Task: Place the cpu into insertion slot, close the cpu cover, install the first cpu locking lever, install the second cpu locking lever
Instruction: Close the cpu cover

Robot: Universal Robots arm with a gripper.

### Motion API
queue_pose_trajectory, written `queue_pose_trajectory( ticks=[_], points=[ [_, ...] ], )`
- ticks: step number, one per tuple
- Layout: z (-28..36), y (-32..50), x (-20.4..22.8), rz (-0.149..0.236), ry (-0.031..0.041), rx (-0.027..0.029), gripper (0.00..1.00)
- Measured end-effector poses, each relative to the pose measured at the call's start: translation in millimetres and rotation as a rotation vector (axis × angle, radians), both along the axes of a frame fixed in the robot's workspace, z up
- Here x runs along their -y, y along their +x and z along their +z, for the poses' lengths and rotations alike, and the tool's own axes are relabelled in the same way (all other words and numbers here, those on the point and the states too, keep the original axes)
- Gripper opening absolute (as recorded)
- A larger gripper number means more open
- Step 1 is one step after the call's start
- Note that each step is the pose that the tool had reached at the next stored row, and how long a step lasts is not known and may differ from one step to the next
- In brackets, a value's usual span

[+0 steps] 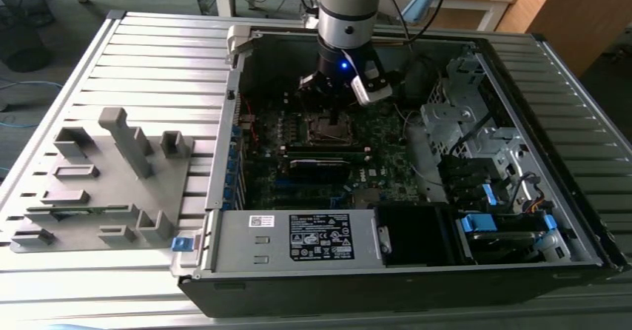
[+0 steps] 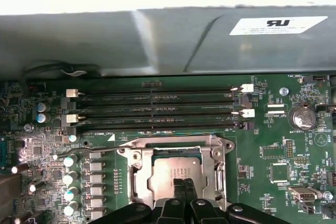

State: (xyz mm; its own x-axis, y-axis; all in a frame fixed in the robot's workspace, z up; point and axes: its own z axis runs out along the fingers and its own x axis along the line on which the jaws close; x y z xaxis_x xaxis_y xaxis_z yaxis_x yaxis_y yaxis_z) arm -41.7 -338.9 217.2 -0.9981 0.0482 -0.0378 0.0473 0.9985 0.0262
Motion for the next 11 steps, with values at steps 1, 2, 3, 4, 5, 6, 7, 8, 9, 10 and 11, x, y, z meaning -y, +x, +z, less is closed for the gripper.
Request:
queue_pose_trajectory(
  ticks=[1,2,3,4,5,6,7,8,9,10,11],
  points=[
    [0.0,0.0,0.0,0.0,0.0001,0.0,0.1],
    [0.0,0.0,-0.1,0.0,0.0,0.0,0.1],
    [0.4,0.1,-0.1,0.0,-0.0002,-0.0001,0.1],
    [0.8,0.1,-0.1,0.0,-0.0003,-0.0001,0.1],
    [1.2,0.1,-0.1,0.0,0.0,0.0,0.1],
    [1.6,0.1,-0.1,0.0,0.0,0.0001,0.1],
    [2.0,0.1,-0.1,0.0,0.0,0.0,0.1],
    [2.2,0.1,-0.1,0.0,0.0002,0.0001,0.1],
    [2.2,0.1,-0.1,0.0,0.0003,0.0001,0.1],
    [2.2,0.1,-0.1,0.0,0.0003,0.0002,0.1],
    [2.8,0.1,-0.1,0.0,0.0001,0.0,0.1]
  ],
)
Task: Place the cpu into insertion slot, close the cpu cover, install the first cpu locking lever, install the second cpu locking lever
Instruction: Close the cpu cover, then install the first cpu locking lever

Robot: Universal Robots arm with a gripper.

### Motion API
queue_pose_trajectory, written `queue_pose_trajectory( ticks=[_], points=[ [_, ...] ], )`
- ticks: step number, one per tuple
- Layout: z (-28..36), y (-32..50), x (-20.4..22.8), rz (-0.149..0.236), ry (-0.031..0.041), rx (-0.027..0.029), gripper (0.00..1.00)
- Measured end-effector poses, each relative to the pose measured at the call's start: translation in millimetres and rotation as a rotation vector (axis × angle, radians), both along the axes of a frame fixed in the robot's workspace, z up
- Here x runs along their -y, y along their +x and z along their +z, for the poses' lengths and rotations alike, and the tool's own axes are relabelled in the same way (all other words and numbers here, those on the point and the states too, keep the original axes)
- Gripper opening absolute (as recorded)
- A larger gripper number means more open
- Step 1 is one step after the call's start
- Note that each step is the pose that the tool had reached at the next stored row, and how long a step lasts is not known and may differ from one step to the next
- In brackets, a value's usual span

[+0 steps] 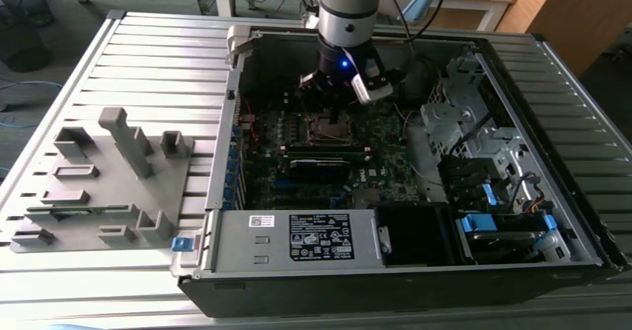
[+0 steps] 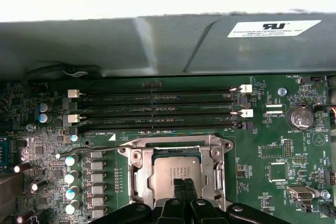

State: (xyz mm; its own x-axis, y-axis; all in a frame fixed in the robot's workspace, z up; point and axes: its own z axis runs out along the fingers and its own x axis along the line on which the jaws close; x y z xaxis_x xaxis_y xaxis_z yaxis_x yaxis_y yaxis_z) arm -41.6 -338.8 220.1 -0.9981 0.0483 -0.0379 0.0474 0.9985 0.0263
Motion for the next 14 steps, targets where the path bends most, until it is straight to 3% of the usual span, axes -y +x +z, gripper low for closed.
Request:
queue_pose_trajectory(
  ticks=[14],
  points=[
    [3.5,0.0,0.0,0.0,0.0,0.0,0.1]
  ],
)
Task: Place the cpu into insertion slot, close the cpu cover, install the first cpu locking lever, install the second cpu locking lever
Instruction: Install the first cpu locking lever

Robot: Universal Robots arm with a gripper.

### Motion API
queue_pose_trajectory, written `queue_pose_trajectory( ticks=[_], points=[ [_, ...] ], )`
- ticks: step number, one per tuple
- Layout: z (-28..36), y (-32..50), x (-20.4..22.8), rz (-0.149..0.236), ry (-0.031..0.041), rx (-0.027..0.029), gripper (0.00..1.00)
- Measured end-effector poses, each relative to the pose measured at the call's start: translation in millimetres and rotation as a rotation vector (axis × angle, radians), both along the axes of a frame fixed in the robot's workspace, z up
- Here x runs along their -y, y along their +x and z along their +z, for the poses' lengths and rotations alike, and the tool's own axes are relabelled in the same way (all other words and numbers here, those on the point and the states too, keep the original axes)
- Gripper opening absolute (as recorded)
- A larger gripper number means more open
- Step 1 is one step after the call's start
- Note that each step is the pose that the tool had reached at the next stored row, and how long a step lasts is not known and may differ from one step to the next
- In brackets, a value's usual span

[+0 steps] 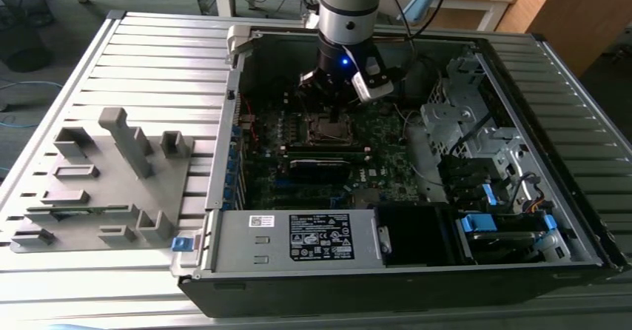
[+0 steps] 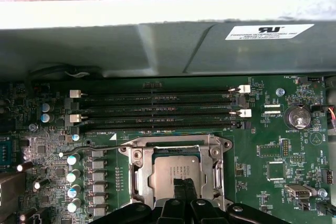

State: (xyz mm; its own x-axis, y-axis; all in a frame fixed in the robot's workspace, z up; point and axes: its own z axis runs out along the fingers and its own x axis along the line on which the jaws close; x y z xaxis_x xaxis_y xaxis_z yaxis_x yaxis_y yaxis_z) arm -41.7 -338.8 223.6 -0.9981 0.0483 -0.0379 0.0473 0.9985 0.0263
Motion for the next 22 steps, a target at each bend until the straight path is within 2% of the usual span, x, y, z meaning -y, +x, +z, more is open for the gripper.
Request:
queue_pose_trajectory(
  ticks=[6,19,22],
  points=[
    [2.1,0.0,0.0,0.0,-0.0001,0.0,0.1],
    [13.0,0.0,0.0,0.0,-0.0001,0.0,0.1],
    [13.0,0.0,0.0,0.0,0.0003,0.0002,0.1]
  ],
)
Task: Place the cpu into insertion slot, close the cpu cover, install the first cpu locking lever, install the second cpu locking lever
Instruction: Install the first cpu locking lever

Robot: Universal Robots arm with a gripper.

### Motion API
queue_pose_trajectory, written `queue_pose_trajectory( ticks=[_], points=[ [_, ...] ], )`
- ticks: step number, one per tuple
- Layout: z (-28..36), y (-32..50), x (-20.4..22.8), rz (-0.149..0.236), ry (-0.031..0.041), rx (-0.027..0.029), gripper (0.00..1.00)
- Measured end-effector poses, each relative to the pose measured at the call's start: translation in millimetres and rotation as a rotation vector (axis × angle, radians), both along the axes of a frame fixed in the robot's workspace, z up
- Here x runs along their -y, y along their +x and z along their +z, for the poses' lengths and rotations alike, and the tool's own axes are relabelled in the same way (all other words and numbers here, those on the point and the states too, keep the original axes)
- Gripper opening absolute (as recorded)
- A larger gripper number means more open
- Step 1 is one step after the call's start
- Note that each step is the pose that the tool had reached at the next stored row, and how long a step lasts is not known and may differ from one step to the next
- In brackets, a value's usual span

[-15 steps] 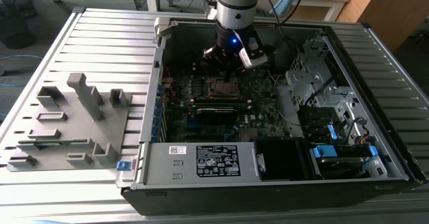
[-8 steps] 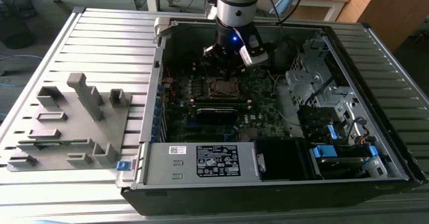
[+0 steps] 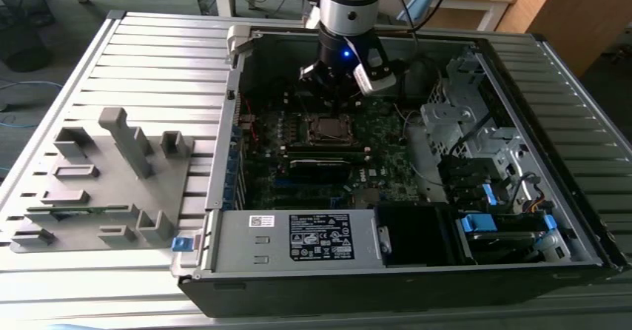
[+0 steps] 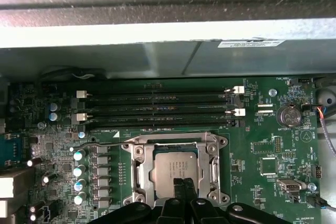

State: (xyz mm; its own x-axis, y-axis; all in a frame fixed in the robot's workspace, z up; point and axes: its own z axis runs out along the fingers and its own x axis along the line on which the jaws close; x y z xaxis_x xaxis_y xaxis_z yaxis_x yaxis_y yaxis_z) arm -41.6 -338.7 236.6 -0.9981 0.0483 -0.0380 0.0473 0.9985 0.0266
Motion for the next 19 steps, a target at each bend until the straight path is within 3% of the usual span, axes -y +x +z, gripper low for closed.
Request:
queue_pose_trajectory(
  ticks=[19],
  points=[
    [4.8,-0.1,0.1,0.0,-0.0003,-0.0002,0.1]
  ],
)
